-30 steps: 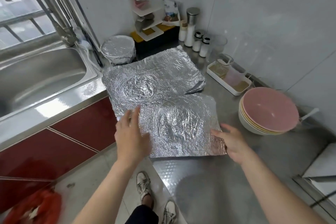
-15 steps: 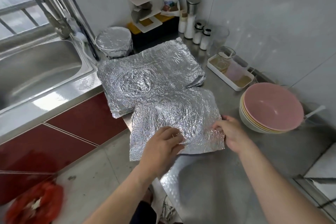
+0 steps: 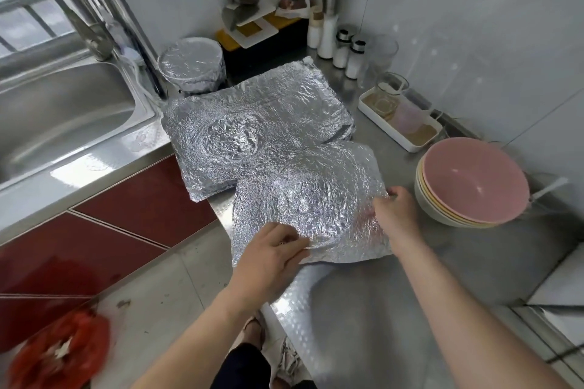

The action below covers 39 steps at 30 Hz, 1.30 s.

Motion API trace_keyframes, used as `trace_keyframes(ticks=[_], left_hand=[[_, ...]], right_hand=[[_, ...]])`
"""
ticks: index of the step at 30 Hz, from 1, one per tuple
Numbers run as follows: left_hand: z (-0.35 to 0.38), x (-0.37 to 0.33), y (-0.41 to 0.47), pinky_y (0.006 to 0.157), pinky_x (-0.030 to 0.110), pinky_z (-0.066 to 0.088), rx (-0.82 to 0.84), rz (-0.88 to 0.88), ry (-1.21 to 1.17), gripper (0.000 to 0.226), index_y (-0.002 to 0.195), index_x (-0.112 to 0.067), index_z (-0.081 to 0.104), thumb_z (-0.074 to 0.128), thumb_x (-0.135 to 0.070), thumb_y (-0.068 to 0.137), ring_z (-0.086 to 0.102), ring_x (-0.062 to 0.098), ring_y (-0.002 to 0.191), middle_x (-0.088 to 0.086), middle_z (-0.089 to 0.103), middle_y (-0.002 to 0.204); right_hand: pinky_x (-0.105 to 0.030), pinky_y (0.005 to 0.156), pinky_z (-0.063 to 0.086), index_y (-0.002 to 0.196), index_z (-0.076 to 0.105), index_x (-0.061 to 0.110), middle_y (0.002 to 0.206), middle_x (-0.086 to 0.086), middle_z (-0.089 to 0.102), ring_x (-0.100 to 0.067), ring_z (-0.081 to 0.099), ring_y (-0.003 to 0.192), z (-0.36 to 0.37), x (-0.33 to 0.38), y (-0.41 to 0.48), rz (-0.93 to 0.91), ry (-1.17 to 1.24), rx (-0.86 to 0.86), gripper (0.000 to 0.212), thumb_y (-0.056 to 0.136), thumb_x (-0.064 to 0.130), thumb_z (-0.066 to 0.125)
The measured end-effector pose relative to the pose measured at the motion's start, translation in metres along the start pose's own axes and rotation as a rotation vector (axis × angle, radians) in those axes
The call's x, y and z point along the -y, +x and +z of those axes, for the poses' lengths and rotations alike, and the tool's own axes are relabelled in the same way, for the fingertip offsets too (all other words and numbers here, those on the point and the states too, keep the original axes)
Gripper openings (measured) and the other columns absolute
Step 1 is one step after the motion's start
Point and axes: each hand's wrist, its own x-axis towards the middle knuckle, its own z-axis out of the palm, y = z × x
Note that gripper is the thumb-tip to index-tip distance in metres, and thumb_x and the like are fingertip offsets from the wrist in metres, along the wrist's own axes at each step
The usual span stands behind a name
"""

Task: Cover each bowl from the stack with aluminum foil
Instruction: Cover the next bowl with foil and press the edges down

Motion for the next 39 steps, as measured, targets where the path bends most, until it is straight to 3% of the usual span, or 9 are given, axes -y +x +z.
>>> trace_keyframes(ticks=[3, 5, 8, 12, 16, 21, 31, 35, 39], left_hand=[[0.001, 0.001, 0.003, 0.070, 0.028, 0.048, -0.006, 0.040, 0.030, 0.028, 0.102, -0.016, 0.076, 0.057, -0.035, 0.094, 0.052, 0.018, 0.086, -0.001, 0.065, 0.094], [0.001, -0.001, 0.005, 0.069, 0.029, 0.048, -0.010, 0.062, 0.062, 0.026, 0.101, -0.016, 0.076, 0.057, -0.034, 0.095, 0.052, 0.019, 0.083, -0.001, 0.064, 0.093], [0.003, -0.002, 0.007, 0.068, 0.031, 0.047, -0.014, 0.080, 0.090, 0.023, 0.100, -0.016, 0.074, 0.059, -0.032, 0.095, 0.051, 0.019, 0.080, -0.001, 0.063, 0.091], [0.005, -0.006, 0.011, 0.066, 0.035, 0.048, -0.007, 0.054, 0.073, 0.022, 0.098, -0.016, 0.074, 0.063, -0.034, 0.094, 0.052, 0.021, 0.078, 0.000, 0.062, 0.089], [-0.007, -0.008, 0.009, 0.071, 0.033, 0.049, 0.008, 0.043, 0.027, 0.027, 0.099, -0.013, 0.075, 0.057, -0.033, 0.097, 0.055, 0.021, 0.083, 0.000, 0.064, 0.093], [-0.018, 0.001, 0.000, 0.073, 0.027, 0.049, 0.013, 0.042, 0.062, 0.029, 0.102, -0.015, 0.076, 0.056, -0.034, 0.095, 0.058, 0.019, 0.088, -0.002, 0.067, 0.096], [-0.012, 0.010, 0.005, 0.070, 0.027, 0.050, 0.031, 0.095, 0.121, 0.027, 0.095, -0.017, 0.076, 0.057, -0.036, 0.095, 0.058, 0.016, 0.080, -0.004, 0.067, 0.089], [-0.001, 0.003, 0.006, 0.061, 0.032, 0.047, 0.020, 0.123, 0.197, 0.018, 0.082, -0.017, 0.073, 0.065, -0.029, 0.092, 0.053, 0.018, 0.070, -0.003, 0.063, 0.077], [0.016, -0.027, 0.008, 0.052, 0.033, 0.041, -0.020, 0.008, 0.237, 0.024, 0.065, -0.019, 0.064, 0.070, -0.024, 0.088, 0.045, 0.017, 0.062, -0.003, 0.053, 0.066]], right_hand=[[-0.032, 0.068, 0.046, 0.123, 0.052, 0.011, 0.114, -0.008, 0.060, -0.025, 0.060, 0.087, 0.003, 0.001, 0.000, -0.045, -0.157, -0.055, 0.034, 0.089, 0.016, 0.054], [-0.041, 0.086, 0.045, 0.133, 0.045, 0.012, 0.128, -0.011, 0.052, -0.030, 0.054, 0.108, 0.003, -0.002, -0.003, -0.161, -0.361, -0.138, 0.047, 0.088, 0.020, 0.057], [-0.048, 0.085, 0.043, 0.125, 0.055, 0.011, 0.118, -0.012, 0.052, -0.034, 0.050, 0.108, 0.002, -0.001, -0.016, -0.700, -0.538, -0.295, 0.046, 0.079, 0.011, 0.064], [-0.037, 0.070, 0.047, 0.086, 0.069, 0.012, 0.094, -0.004, 0.060, -0.026, 0.055, 0.085, 0.013, -0.008, -0.047, -1.286, -0.619, 0.058, 0.012, 0.076, 0.007, 0.073], [-0.035, 0.068, 0.047, 0.084, 0.067, 0.014, 0.093, 0.000, 0.059, -0.020, 0.051, 0.084, 0.018, -0.030, -0.050, -1.350, -0.668, 0.204, 0.009, 0.080, 0.014, 0.075], [-0.027, 0.063, 0.047, 0.086, 0.070, 0.010, 0.089, -0.001, 0.060, -0.019, 0.050, 0.083, 0.018, -0.034, -0.042, -1.383, -0.632, 0.203, 0.019, 0.071, 0.003, 0.080], [-0.032, 0.062, 0.045, 0.081, 0.068, 0.012, 0.083, -0.003, 0.062, -0.024, 0.058, 0.078, 0.020, -0.034, -0.035, -1.553, -0.729, 0.137, 0.011, 0.078, 0.003, 0.063], [-0.031, 0.068, 0.037, 0.077, 0.066, 0.012, 0.080, -0.003, 0.060, -0.024, 0.057, 0.078, 0.017, -0.033, -0.029, -1.618, -0.758, 0.108, 0.014, 0.078, -0.002, 0.065], [-0.033, 0.072, 0.044, 0.081, 0.068, 0.014, 0.088, -0.001, 0.065, -0.022, 0.055, 0.095, 0.003, -0.033, -0.014, -1.669, -0.761, 0.107, 0.017, 0.088, 0.005, 0.055]])
